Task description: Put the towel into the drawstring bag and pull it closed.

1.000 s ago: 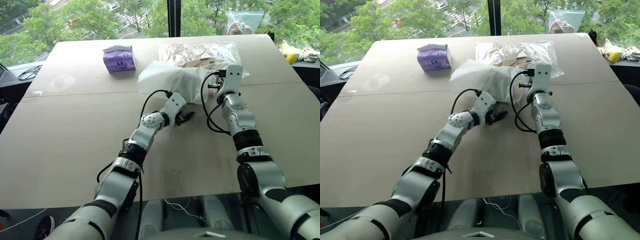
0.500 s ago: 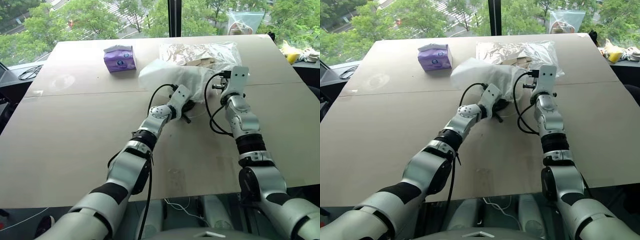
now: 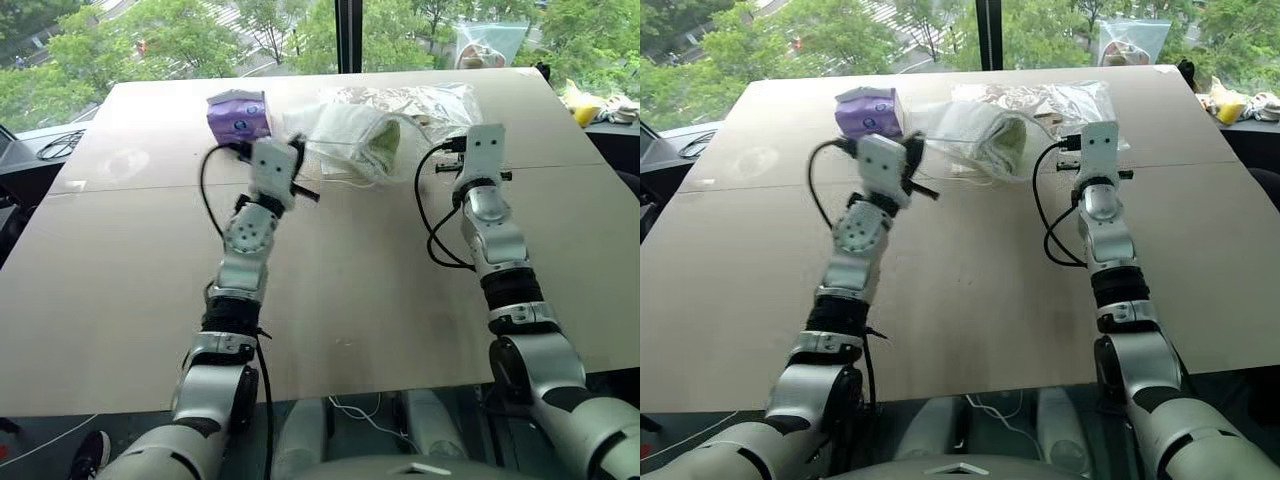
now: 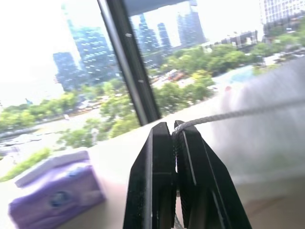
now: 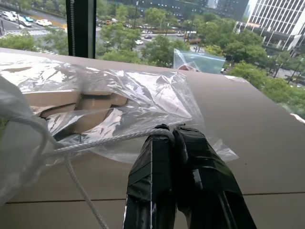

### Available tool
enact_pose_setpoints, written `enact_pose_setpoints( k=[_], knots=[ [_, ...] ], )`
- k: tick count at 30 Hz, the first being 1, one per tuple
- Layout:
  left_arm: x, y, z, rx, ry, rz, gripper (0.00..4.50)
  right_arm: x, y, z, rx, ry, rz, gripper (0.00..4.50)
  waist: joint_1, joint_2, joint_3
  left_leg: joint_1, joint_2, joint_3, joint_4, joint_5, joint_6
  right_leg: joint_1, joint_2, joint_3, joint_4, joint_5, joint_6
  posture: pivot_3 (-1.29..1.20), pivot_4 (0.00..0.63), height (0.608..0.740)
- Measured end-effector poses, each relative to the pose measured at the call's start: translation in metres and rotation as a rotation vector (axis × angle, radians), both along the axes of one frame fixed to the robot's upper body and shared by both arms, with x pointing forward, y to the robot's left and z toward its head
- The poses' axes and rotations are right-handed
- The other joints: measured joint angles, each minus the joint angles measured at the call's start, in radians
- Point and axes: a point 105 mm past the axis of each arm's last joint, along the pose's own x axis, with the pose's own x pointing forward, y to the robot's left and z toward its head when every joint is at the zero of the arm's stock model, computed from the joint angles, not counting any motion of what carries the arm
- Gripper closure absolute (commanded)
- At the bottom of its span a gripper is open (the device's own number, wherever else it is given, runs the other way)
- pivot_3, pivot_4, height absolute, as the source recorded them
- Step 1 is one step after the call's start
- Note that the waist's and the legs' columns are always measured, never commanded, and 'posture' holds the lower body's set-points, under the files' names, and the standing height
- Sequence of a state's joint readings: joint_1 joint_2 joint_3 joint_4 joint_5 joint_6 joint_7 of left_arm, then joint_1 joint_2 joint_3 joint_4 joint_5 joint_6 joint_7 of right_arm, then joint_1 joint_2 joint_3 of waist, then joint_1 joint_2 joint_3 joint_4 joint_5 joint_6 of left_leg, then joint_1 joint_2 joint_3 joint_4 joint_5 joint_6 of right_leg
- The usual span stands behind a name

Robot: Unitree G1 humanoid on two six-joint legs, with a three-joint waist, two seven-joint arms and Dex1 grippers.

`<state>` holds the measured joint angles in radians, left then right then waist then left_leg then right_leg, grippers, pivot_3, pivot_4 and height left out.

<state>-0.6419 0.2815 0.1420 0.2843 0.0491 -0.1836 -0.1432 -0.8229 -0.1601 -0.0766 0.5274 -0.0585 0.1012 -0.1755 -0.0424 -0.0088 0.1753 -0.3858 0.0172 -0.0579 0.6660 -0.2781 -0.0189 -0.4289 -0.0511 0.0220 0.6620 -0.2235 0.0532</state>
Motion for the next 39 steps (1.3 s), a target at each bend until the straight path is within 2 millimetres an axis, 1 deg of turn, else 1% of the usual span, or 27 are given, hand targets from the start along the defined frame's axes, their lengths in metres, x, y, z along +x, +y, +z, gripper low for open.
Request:
enact_pose_setpoints(
  k=[1,2,3,4,7,10,12,13,15,17,20,23,24,25,26,28,29,30,31,32,33,34,35,36,37,38,39],
  knots=[
    [-0.004,0.018,0.006,-0.044,-0.021,0.078,4.43,0.0,-0.001,0.002,-0.001,-0.013,-0.015,4.5,0.0,0.0,0.0,0.0,0.0,0.0,0.0,0.0,0.0,0.0,0.0,0.0,0.0,0.0,0.0,0.0,0.15,0.74],
    [-0.008,0.037,0.008,-0.091,-0.029,0.16,4.43,-0.001,-0.003,0.004,0.002,-0.028,-0.034,4.5,-0.001,0.0,0.0,0.0,0.0,0.0,0.0,0.0,0.0,0.0,0.0,0.0,0.0,0.0,0.0,0.0,0.15,0.74],
    [-0.01,0.05,0.006,-0.121,-0.025,0.214,4.43,0.0,-0.005,0.006,0.008,-0.038,-0.05,4.5,-0.001,0.0,0.0,0.0,0.0,0.0,0.001,0.0,0.0,0.0,0.0,0.0,0.0,0.0,0.0,0.0,0.15,0.74],
    [-0.015,0.069,0.0,-0.16,-0.009,0.298,4.43,0.0,-0.009,0.01,0.021,-0.052,-0.076,4.5,-0.001,0.0,0.0,0.0,0.0,0.0,0.001,0.0,0.0,0.0,0.0,0.0,0.0,0.0,0.0,0.0,0.15,0.74],
    [-0.024,0.104,-0.018,-0.232,0.046,0.455,4.43,0.0,-0.017,0.015,0.044,-0.078,-0.126,4.5,0.0,0.0,0.0,-0.001,0.0,0.0,0.001,0.0,0.0,0.0,0.0,0.0,0.0,0.0,0.0,0.0,0.15,0.74],
    [-0.034,0.13,-0.029,-0.341,0.079,0.584,4.43,0.001,-0.025,0.014,0.1,-0.075,-0.177,4.5,0.002,0.0,0.0,-0.001,0.0,-0.001,0.001,0.0,0.0,0.0,0.0,-0.001,0.0,0.0,0.0,0.0,0.15,0.74],
    [-0.041,0.147,-0.041,-0.46,0.114,0.674,4.43,0.0,-0.035,0.01,0.196,-0.062,-0.23,4.5,0.002,0.0,0.0,-0.001,0.0,-0.001,0.001,0.0,0.0,0.0,-0.001,-0.001,0.0,0.0,0.0,0.0,0.15,0.74],
    [-0.043,0.151,-0.047,-0.505,0.13,0.701,4.43,0.0,-0.038,0.007,0.244,-0.053,-0.249,4.5,0.002,0.0,0.0,-0.001,0.0,-0.001,0.001,0.0,0.0,0.0,-0.001,-0.001,0.0,0.0,0.0,0.0,0.15,0.74],
    [-0.047,0.159,-0.062,-0.596,0.176,0.756,4.43,-0.001,-0.049,-0.008,0.364,0.001,-0.308,4.5,0.002,-0.001,0.0,-0.001,0.0,-0.001,0.001,0.0,0.0,0.0,-0.001,-0.002,0.0,0.0,0.0,0.0,0.15,0.74],
    [-0.05,0.164,-0.07,-0.639,0.205,0.788,4.43,-0.003,-0.058,-0.024,0.445,0.056,-0.361,4.5,0.002,-0.001,0.0,-0.002,0.0,-0.001,0.001,0.0,0.0,0.0,-0.001,-0.002,0.0,0.0,0.0,0.0,0.15,0.74],
    [-0.05,0.165,-0.072,-0.667,0.209,0.794,4.43,-0.007,-0.069,-0.034,0.522,0.087,-0.426,4.5,0.001,-0.001,0.0,-0.002,0.0,-0.001,0.001,0.0,0.0,0.0,-0.001,-0.002,0.0,0.0,0.0,0.0,0.15,0.74],
    [-0.049,0.164,-0.073,-0.679,0.214,0.789,4.43,-0.009,-0.072,-0.037,0.551,0.098,-0.445,4.5,0.0,-0.001,0.0,-0.002,0.0,-0.001,0.001,0.0,0.0,0.0,-0.001,-0.002,0.0,0.0,0.0,0.0,0.15,0.74],
    [-0.046,0.163,-0.075,-0.696,0.221,0.774,4.43,-0.009,-0.073,-0.039,0.567,0.104,-0.444,4.5,0.0,-0.001,0.0,-0.001,0.0,-0.001,0.001,0.0,0.0,0.0,-0.001,-0.002,0.0,0.0,0.0,0.0,0.15,0.74],
    [-0.041,0.16,-0.078,-0.71,0.24,0.719,4.43,-0.006,-0.07,-0.042,0.589,0.129,-0.393,4.5,-0.001,-0.001,0.0,-0.001,0.0,-0.001,0.001,0.0,0.0,0.0,-0.001,-0.002,0.0,0.0,0.0,0.0,0.15,0.74],
    [-0.039,0.159,-0.079,-0.713,0.249,0.698,4.43,-0.004,-0.067,-0.043,0.594,0.139,-0.366,4.5,-0.002,-0.001,0.0,-0.001,0.0,0.0,0.001,0.0,0.0,0.0,0.0,-0.001,0.0,0.0,0.0,0.0,0.15,0.74],
    [-0.027,0.143,-0.082,-0.697,0.295,0.545,3.84,0.005,-0.045,-0.043,0.575,0.19,-0.152,3.82,-0.004,-0.001,0.0,-0.001,0.0,0.0,0.001,0.0,0.0,0.0,0.0,-0.001,0.0,0.0,0.0,0.0,0.15,0.74],
    [-0.017,0.124,-0.081,-0.646,0.326,0.407,3.49,0.008,-0.019,-0.042,0.503,0.228,0.036,3.49,-0.004,-0.001,0.0,-0.001,0.0,0.0,0.001,0.0,0.0,0.0,0.0,-0.002,0.0,0.0,0.0,0.0,0.15,0.74],
    [-0.008,0.102,-0.079,-0.598,0.352,0.281,3.08,0.008,0.006,-0.039,0.442,0.258,0.192,3.04,-0.005,-0.001,0.0,-0.001,0.0,-0.001,0.001,0.0,0.0,0.0,0.0,-0.002,0.0,0.0,0.0,0.0,0.15,0.74],
    [-0.002,0.075,-0.077,-0.545,0.39,0.131,2.56,0.002,0.038,-0.037,0.373,0.287,0.359,2.53,-0.006,-0.001,0.0,-0.001,0.0,-0.001,0.001,0.0,0.0,0.001,0.0,-0.002,0.0,0.0,0.0,0.0,0.15,0.74],
    [-0.002,0.058,-0.078,-0.505,0.416,0.033,2.22,-0.003,0.053,-0.038,0.334,0.3,0.45,2.17,-0.006,-0.001,0.0,-0.001,0.0,-0.001,0.001,0.0,0.0,0.001,0.0,-0.002,0.0,0.0,0.0,0.0,0.15,0.74],
    [-0.008,0.038,-0.078,-0.441,0.452,-0.098,1.72,-0.015,0.067,-0.038,0.244,0.31,0.565,2.06,-0.008,-0.001,0.0,-0.002,0.0,-0.001,0.0,0.0,0.0,0.001,0.0,-0.002,-0.001,0.0,0.0,0.0,0.15,0.74],
    [-0.022,0.023,-0.085,-0.356,0.52,-0.234,1.37,-0.032,0.076,-0.043,0.137,0.322,0.699,2.06,-0.012,0.0,-0.001,-0.002,0.0,-0.002,-0.002,0.0,-0.001,0.001,0.0,-0.002,-0.002,0.0,0.0,0.0,0.15,0.74],
    [-0.034,0.025,-0.098,-0.314,0.588,-0.288,0.98,-0.044,0.071,-0.051,0.071,0.349,0.762,2.06,-0.015,0.0,-0.001,-0.002,0.0,-0.001,-0.002,0.001,-0.002,0.001,0.0,-0.001,-0.002,0.0,0.0,0.0,0.15,0.74],
    [-0.046,0.033,-0.11,-0.272,0.656,-0.31,0.98,-0.053,0.061,-0.06,0.023,0.382,0.794,2.06,-0.018,0.0,-0.001,-0.003,0.0,-0.002,-0.003,0.001,-0.002,0.0,0.0,-0.001,-0.005,0.0,0.0,0.0,0.15,0.74],
    [-0.064,0.05,-0.127,-0.221,0.751,-0.312,0.98,-0.062,0.036,-0.074,-0.023,0.438,0.794,2.06,-0.02,0.0,0.0,-0.004,0.0,-0.002,-0.003,0.0,-0.001,-0.001,0.0,-0.002,-0.008,0.0,0.0,0.0,0.15,0.74],
    [-0.074,0.057,-0.133,-0.192,0.793,-0.321,0.98,-0.067,0.024,-0.08,-0.04,0.466,0.793,2.06,-0.02,-0.001,0.0,-0.005,0.0,-0.002,-0.003,0.0,0.0,-0.003,-0.001,-0.001,-0.007,0.0,0.0,0.0,0.15,0.74],
    [-0.101,0.068,-0.137,-0.084,0.863,-0.365,0.98,-0.079,0.003,-0.088,-0.092,0.506,0.819,2.06,-0.023,-0.002,0.001,-0.004,0.0,-0.002,-0.003,-0.001,0.0,-0.003,0.0,-0.001,-0.006,-0.001,0.0,0.0,0.15,0.74]
  ],
)
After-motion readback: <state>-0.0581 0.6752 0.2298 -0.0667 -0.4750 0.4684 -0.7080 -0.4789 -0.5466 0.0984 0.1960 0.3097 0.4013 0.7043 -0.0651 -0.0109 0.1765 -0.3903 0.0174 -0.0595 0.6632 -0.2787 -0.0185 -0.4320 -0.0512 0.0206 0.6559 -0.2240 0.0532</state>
